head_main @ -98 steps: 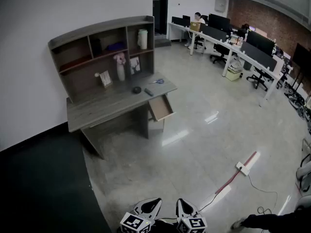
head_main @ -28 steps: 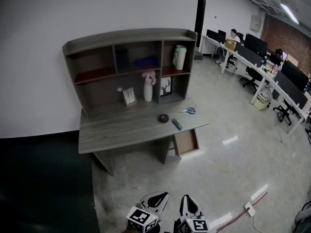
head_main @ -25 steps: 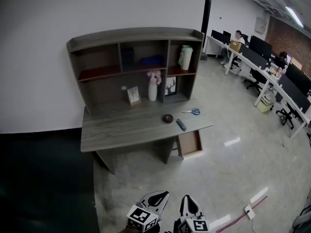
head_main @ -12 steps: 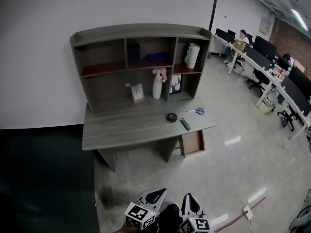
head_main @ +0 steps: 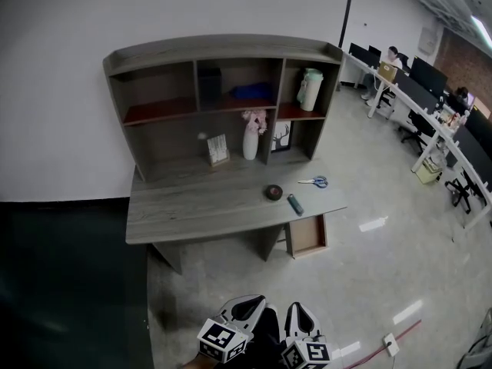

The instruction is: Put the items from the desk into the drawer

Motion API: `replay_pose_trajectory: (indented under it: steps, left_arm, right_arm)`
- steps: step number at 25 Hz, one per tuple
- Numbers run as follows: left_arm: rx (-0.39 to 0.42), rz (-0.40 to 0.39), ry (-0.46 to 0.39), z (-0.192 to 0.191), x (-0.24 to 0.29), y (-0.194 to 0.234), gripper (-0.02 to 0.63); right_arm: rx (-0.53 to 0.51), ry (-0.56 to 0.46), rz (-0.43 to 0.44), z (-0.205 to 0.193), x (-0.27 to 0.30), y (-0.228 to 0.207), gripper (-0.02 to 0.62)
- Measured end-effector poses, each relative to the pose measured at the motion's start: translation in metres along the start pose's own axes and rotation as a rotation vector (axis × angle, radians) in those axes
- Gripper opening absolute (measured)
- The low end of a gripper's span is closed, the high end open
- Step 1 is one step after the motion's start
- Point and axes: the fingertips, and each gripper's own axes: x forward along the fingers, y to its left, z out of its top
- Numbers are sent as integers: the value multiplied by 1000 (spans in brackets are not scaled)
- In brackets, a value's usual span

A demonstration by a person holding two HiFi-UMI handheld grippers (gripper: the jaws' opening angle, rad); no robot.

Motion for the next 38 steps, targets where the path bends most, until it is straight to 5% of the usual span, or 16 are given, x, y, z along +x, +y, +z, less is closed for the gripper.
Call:
replay_pose_trajectory:
  steps: [15, 38]
  left_arm:
    - [-2, -10, 25, 23, 86, 25, 9]
    - [-2, 24, 34, 65, 217, 80, 9]
  right_arm:
    - [98, 32, -35, 32, 72, -57, 5]
    - [44, 29, 43, 83, 188, -129, 5]
